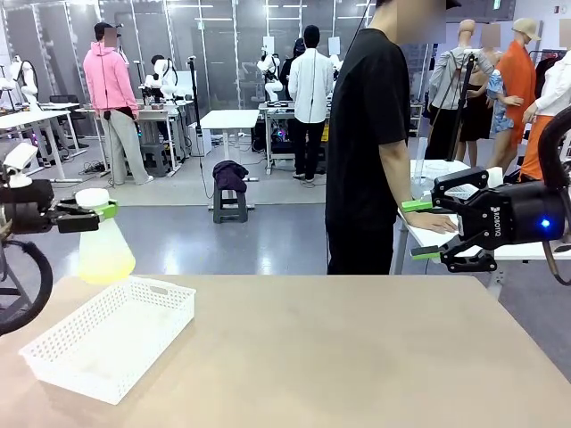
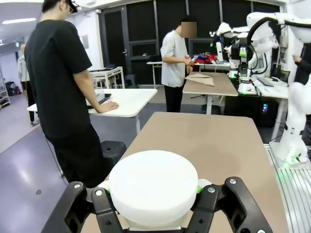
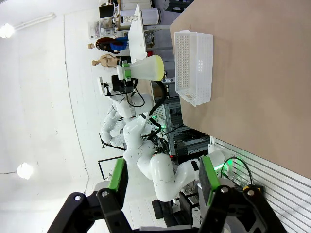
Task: Prepare the solutions needed for the experiment.
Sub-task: When the human places the Big flask in the center of the table, pick up the Big flask and place it in the left Organizing basket.
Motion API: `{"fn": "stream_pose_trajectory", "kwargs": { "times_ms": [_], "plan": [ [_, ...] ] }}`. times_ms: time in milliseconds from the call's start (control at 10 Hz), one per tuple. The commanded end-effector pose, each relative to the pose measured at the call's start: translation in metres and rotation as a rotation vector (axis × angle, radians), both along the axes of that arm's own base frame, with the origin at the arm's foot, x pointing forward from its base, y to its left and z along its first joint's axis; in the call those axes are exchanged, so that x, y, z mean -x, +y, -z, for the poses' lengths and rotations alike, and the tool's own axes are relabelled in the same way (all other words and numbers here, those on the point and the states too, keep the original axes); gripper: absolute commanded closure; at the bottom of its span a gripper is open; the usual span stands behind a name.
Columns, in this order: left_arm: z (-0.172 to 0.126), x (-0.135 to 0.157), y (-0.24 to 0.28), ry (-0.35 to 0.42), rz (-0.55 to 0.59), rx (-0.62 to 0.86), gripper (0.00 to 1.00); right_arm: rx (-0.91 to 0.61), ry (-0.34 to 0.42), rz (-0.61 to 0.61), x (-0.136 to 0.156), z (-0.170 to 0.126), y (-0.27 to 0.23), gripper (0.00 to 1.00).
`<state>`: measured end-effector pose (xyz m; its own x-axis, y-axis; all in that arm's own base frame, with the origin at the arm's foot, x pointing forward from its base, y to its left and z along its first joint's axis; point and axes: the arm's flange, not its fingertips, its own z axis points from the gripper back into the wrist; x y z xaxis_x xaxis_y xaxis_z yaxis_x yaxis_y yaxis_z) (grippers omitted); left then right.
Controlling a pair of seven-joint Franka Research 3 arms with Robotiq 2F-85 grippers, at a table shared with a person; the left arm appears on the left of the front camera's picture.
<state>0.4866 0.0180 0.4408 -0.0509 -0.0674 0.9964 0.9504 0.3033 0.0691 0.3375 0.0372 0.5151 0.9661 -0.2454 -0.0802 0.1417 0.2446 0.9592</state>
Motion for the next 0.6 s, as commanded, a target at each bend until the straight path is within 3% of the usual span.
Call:
{"fn": "stream_pose_trajectory", "kwargs": {
  "times_ms": [0,500],
  "plan": [
    [0.016,0.017,0.012,-0.002,-0.048,0.035,1.00,-0.015,-0.009,-0.001,-0.001,-0.001,0.000,0.26],
    [0.066,0.034,0.022,0.071,-0.043,0.074,1.00,-0.015,-0.009,-0.001,-0.001,-0.001,0.000,0.26]
  ]
}}
